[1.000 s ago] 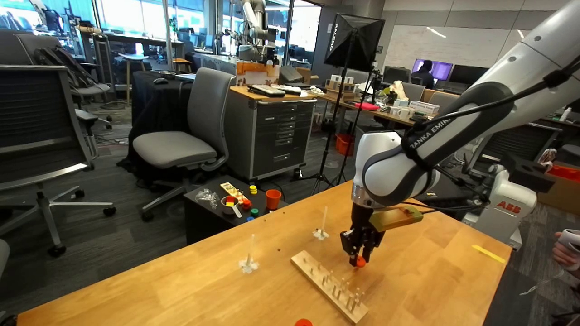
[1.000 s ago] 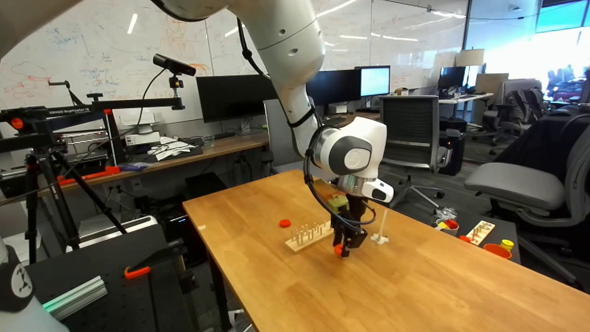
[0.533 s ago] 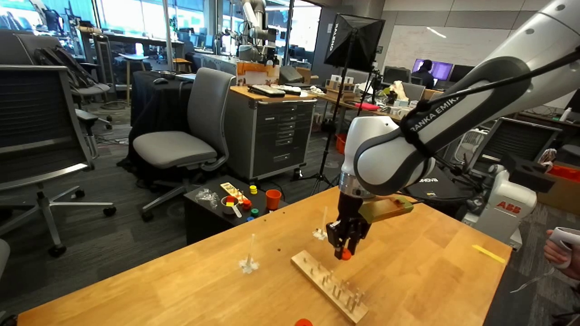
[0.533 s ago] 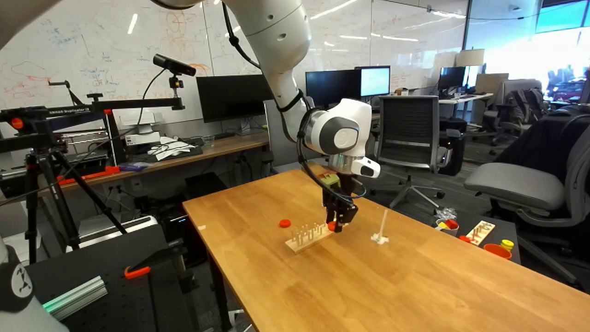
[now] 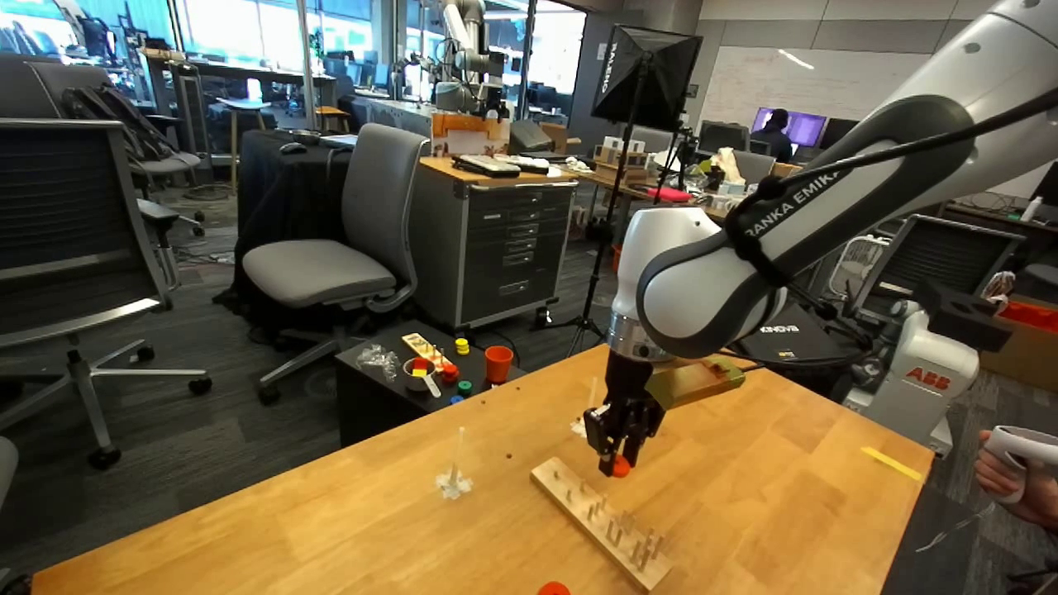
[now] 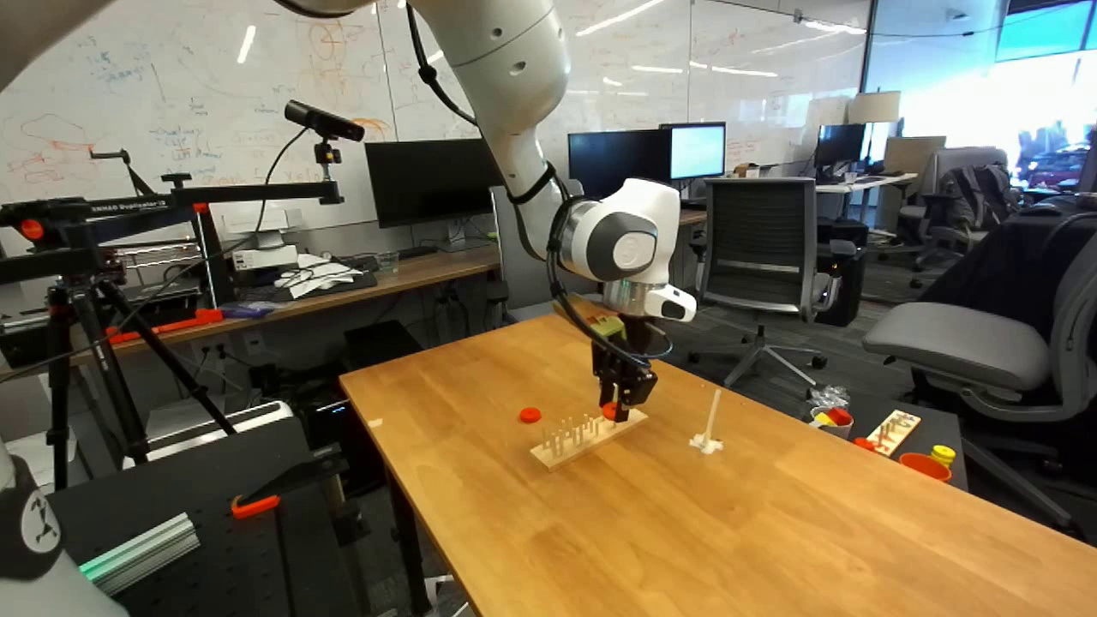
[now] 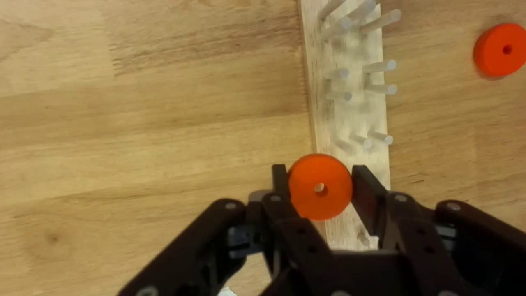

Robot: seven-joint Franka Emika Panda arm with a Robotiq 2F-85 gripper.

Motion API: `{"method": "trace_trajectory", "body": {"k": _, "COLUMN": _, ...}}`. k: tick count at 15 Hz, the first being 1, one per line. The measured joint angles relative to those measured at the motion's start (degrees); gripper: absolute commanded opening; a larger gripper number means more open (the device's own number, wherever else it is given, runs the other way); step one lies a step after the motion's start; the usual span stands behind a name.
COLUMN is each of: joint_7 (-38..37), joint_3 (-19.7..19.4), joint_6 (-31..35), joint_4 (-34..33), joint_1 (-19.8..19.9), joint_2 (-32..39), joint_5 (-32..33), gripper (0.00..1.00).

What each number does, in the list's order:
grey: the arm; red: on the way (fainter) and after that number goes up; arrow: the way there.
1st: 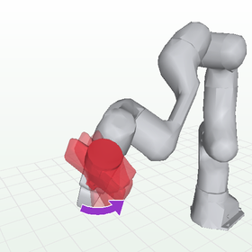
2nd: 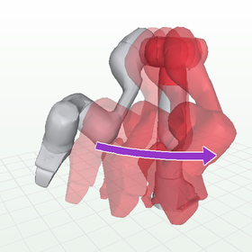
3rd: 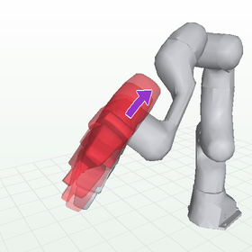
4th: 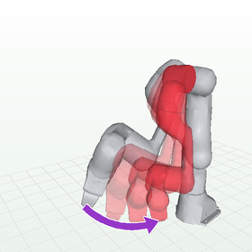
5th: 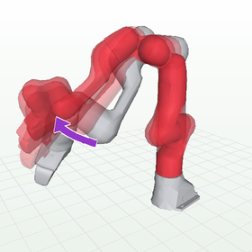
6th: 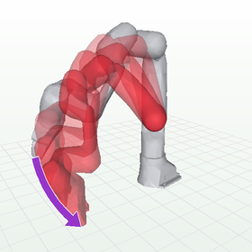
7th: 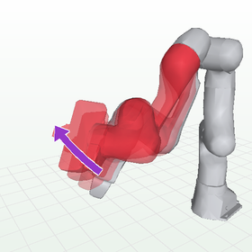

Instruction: Pick up the orange ring on the right and put it on the wooden stand

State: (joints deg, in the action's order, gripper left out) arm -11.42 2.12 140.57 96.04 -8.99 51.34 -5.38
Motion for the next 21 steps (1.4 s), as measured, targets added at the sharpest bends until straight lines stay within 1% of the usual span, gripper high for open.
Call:
{"method": "trace_trajectory", "body": {"k": 8, "joint_7": 0.0, "joint_3": 0.4, "joint_6": -1.7, "joint_4": -3.4, "joint_1": -2.0, "joint_2": 2.5, "joint_5": 0.8, "gripper": 0.18}}
{"method": "trace_trajectory", "body": {"k": 15, "joint_7": 0.0, "joint_3": -0.3, "joint_6": -5.0, "joint_4": -8.0, "joint_1": -2.1, "joint_2": 4.1, "joint_5": 1.3, "gripper": 0.18}}
{"method": "trace_trajectory", "body": {"k": 21, "joint_7": 0.0, "joint_3": -1.2, "joint_6": -8.4, "joint_4": -10.1, "joint_1": -2.1, "joint_2": 4.4, "joint_5": 2.6, "gripper": 0.18}}
